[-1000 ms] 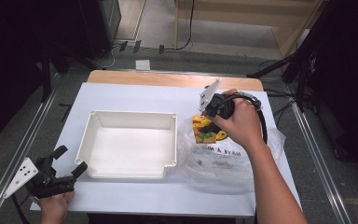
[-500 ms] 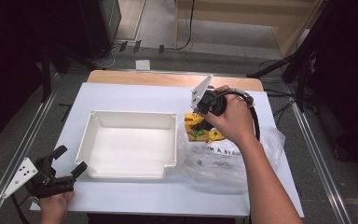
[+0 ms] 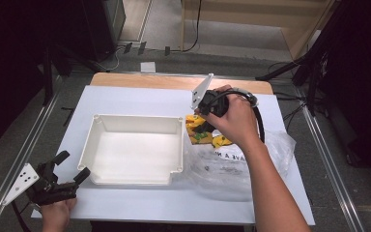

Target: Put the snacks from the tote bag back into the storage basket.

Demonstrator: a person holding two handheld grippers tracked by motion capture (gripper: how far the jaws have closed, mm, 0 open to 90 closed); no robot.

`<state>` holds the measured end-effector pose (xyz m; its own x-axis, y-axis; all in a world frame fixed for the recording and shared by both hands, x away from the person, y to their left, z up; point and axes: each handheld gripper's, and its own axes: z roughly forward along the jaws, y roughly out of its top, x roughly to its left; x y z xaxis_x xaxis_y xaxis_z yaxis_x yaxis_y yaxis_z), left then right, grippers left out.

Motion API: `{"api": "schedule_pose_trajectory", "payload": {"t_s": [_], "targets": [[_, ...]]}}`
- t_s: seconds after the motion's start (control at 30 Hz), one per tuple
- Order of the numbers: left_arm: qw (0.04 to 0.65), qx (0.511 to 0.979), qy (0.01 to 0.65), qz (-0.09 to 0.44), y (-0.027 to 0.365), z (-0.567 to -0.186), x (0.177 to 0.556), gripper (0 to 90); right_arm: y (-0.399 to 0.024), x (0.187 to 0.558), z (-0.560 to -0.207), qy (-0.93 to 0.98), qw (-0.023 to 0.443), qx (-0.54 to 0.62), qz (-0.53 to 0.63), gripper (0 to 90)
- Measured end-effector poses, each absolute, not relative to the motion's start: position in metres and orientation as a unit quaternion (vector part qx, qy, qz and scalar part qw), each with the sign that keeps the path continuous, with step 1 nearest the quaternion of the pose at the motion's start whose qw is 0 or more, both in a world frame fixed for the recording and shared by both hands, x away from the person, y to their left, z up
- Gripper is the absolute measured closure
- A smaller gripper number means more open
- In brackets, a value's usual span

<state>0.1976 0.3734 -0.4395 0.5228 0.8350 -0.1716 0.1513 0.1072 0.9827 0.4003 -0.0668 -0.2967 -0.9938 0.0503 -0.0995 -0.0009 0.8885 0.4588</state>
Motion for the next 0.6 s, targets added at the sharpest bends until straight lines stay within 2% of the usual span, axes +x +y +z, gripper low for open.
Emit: {"api": "schedule_pose_trajectory", "payload": {"t_s": [0.6], "targets": [[0.625,0.61,0.404,0.273,0.373,-0.44,0.197,0.0,-0.045,0.402,-0.285,0.968,0.059,-0.004,0.245,51.7]]}}
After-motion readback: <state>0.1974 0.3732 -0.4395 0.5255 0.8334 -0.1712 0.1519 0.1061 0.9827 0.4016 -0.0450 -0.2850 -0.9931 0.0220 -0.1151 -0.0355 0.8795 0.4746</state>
